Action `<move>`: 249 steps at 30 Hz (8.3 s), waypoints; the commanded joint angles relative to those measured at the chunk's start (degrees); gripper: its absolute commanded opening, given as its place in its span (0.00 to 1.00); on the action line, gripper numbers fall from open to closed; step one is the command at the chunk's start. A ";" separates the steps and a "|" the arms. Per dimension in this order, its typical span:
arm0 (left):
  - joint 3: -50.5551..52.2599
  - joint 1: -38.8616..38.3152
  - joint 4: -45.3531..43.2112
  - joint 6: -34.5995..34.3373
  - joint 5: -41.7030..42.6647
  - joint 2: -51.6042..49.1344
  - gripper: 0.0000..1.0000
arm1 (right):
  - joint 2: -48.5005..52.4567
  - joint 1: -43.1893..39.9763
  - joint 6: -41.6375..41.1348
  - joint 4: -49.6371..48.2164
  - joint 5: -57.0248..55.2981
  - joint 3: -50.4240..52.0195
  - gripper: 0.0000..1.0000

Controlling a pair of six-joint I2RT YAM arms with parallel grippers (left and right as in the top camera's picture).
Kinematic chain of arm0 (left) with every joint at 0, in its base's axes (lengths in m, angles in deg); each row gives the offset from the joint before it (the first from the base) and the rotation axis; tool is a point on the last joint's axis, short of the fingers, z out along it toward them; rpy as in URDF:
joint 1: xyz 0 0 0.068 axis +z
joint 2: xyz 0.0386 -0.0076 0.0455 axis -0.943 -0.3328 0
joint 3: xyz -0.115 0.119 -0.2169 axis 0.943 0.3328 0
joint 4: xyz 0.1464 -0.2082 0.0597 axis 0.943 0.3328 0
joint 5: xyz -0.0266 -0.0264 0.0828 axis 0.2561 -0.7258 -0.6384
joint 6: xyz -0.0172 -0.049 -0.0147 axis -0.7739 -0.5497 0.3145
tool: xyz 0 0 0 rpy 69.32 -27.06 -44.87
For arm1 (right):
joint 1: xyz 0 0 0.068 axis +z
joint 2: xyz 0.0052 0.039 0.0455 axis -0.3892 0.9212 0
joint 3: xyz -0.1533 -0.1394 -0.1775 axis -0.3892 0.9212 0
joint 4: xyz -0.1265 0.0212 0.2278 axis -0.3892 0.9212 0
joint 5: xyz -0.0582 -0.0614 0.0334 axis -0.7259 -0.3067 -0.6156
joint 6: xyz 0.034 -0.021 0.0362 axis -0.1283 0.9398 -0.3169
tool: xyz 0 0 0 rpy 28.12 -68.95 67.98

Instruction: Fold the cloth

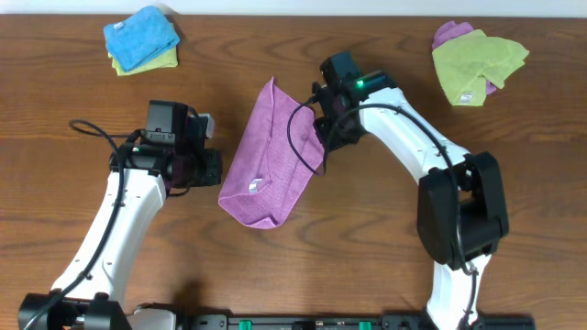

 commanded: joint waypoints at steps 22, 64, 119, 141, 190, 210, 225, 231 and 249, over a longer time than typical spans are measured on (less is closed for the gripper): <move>0.48 -0.22 -1.64 0.96 0.20 0.02 0.06 | 7.93 1.92 -1.14 -9.49 2.80 1.75 0.02; 0.48 -0.24 -11.58 0.98 -0.26 0.00 0.06 | 12.28 -7.96 -6.16 -20.33 -7.48 -5.95 0.01; -9.60 -30.21 -39.12 3.13 -9.20 -31.17 0.06 | -79.17 -3.58 -22.60 17.49 -2.54 41.38 0.02; -9.60 -30.16 -19.28 7.65 -30.69 -31.17 0.06 | -72.41 -3.58 -22.34 14.03 -3.39 41.38 0.01; -23.91 -21.44 -3.30 0.33 -2.71 -27.30 0.26 | -78.34 -25.51 -8.15 16.11 0.46 32.76 0.35; -15.23 -32.81 -6.21 -2.05 -25.24 -27.30 0.29 | -87.62 -25.66 -7.96 28.28 -5.29 25.42 0.47; -15.23 -32.83 -13.44 -1.81 -22.25 -27.69 0.44 | -87.62 -25.68 -7.98 27.82 -5.03 25.42 0.47; -15.23 -32.81 -13.79 -1.81 -22.27 -29.00 0.39 | -87.62 -25.68 -7.98 27.61 -5.05 25.42 0.46; -15.23 -32.76 -15.41 0.31 -28.44 -32.37 0.06 | -87.62 -25.68 -7.98 27.63 -5.09 25.42 0.43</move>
